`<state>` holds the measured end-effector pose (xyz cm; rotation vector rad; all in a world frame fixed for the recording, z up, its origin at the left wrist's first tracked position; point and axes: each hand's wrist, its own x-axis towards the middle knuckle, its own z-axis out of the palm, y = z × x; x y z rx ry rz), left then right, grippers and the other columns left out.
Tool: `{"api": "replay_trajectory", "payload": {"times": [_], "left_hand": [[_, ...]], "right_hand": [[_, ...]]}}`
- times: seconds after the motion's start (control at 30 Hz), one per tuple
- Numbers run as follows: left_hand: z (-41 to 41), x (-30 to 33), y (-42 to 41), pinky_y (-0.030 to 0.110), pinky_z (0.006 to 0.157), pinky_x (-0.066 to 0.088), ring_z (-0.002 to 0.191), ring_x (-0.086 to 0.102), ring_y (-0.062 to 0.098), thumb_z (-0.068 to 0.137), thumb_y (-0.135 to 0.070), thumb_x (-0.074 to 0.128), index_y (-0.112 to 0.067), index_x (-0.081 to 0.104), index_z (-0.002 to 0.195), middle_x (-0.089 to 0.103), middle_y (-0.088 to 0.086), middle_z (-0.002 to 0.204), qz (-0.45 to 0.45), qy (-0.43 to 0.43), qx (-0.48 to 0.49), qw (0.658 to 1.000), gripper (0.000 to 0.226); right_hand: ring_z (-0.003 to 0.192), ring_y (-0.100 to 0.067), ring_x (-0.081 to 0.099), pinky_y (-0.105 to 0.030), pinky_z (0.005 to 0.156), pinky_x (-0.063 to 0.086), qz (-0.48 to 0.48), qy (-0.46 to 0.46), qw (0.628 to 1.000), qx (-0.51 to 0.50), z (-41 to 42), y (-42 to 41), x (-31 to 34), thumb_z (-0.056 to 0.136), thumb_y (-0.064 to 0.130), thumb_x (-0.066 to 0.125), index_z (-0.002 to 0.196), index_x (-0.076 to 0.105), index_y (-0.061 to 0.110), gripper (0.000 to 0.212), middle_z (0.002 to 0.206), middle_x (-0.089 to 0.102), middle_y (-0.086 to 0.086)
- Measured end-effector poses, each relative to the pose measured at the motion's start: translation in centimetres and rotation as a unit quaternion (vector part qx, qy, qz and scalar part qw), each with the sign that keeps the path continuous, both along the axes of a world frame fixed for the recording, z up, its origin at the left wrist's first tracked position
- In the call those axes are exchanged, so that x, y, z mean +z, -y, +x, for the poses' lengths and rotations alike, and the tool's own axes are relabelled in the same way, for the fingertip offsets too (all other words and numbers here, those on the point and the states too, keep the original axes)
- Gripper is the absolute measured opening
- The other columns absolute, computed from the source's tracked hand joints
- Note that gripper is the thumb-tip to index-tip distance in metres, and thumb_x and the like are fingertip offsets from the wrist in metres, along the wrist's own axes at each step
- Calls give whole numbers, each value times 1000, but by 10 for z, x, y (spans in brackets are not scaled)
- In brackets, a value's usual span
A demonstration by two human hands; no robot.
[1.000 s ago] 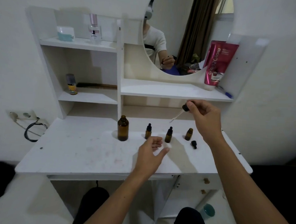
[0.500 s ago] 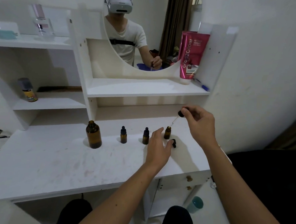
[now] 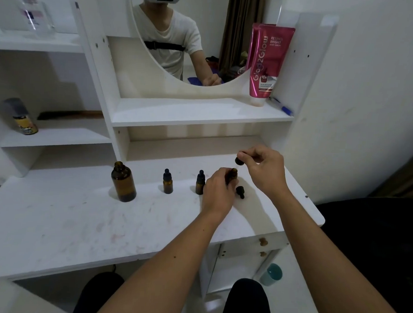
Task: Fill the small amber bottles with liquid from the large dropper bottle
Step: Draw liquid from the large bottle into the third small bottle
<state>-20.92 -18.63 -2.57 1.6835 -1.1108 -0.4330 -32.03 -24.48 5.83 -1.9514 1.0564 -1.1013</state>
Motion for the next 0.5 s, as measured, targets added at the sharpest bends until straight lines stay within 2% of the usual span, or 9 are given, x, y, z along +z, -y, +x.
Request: {"api": "replay_trajectory", "payload": {"times": [0.07, 0.17, 0.27, 0.4, 0.5], "left_hand": [[1, -1, 0, 27, 93, 53, 103, 66, 9, 101, -17, 61, -20, 65, 125, 72, -7, 109, -3, 2, -5, 1000, 25], [1, -3, 1, 33, 93, 55, 103, 66, 10, 102, -19, 60, -21, 65, 124, 71, -7, 109, -4, -2, -8, 1000, 23], [1, -1, -1, 31, 91, 56, 100, 66, 8, 102, -20, 60, -21, 66, 124, 72, -9, 107, -7, -2, -5, 1000, 23], [2, -4, -1, 33, 88, 58, 96, 68, 8, 102, -22, 56, -26, 64, 122, 73, -8, 99, -3, -11, -18, 1000, 22], [3, -4, -1, 35, 85, 59, 93, 70, 8, 102, -21, 54, -27, 64, 120, 74, -8, 96, -1, -19, -26, 999, 21]], "right_hand": [[83, -4, 73, -9, 80, 50, -5, -4, 1000, -9, 1, -1, -1, 93, 16, 77, 86, 79, 15, 8, 81, 79, 8], [82, -2, 74, -8, 78, 52, 16, -12, 1000, -10, 2, 0, 1, 96, 21, 74, 93, 79, 16, 7, 82, 79, 10], [81, 3, 73, -4, 75, 50, 26, -29, 999, -2, 2, 2, 3, 97, 24, 73, 97, 78, 17, 9, 83, 79, 11], [84, -5, 72, -13, 78, 49, 15, -36, 999, -15, 6, 0, 3, 95, 21, 74, 86, 78, 18, 11, 80, 78, 12], [84, -6, 73, -14, 80, 51, 12, -29, 999, -21, 9, -1, 2, 95, 21, 75, 86, 77, 18, 10, 80, 78, 11]]}}
